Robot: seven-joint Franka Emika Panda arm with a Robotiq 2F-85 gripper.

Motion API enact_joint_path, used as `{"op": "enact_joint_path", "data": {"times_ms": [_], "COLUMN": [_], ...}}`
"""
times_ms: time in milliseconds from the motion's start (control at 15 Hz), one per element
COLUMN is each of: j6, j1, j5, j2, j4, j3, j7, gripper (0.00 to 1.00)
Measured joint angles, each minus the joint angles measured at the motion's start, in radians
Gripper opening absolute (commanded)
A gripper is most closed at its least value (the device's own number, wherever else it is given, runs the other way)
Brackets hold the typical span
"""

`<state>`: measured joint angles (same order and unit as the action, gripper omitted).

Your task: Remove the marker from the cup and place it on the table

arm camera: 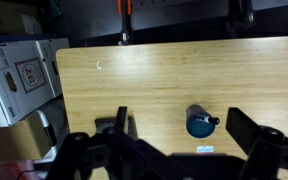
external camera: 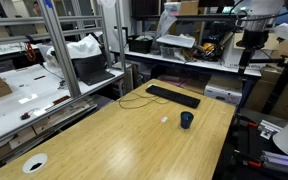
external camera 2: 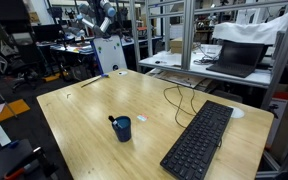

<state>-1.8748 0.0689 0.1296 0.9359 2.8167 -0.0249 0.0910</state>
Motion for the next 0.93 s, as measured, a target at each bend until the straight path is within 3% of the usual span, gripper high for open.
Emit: {"op": "enact_joint_path", "data": {"times_ms": [533, 933], "j6": [-0.161, -0.263], "j1": [-0.002, 0.022], "j5": [-0.137, -0.151], "j2": [-0.144, -0.305], "j4": [-0.006, -0.022], "j3": [0.094, 0.147], "j7": [0.252, 0.486], "gripper": [1.00, 1.00]}}
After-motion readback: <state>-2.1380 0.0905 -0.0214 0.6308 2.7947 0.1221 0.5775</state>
